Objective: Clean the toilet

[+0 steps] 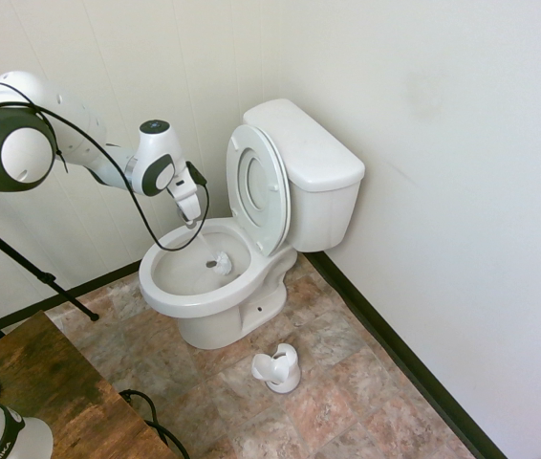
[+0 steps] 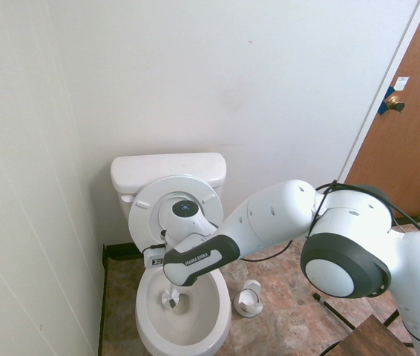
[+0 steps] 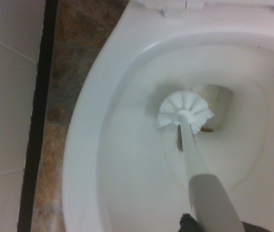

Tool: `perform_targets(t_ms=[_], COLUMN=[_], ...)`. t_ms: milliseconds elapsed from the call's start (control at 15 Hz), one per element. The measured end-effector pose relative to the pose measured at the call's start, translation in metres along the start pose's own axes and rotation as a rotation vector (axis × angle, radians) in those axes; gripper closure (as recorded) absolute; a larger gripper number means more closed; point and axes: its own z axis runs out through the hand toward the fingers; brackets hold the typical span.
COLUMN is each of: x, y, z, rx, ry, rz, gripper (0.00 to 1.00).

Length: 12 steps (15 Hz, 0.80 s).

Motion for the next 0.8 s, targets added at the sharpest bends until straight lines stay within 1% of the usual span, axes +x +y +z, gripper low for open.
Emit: perform_targets(t_ms=[200, 400, 600, 800], x=[-0.018, -0.023, -0.008, 0.016], y=[0.039, 0.074, 0.093, 0.103], z=[-0.001, 0.003, 0.006, 0.006], rx=[-0.019, -0.050, -0.073, -0.076], ry=[-0.016, -0.026, -0.046, -0.071], rz=[-0.048, -0.084, -0.090, -0.067], gripper=[1.00, 1.00, 1.00, 1.00])
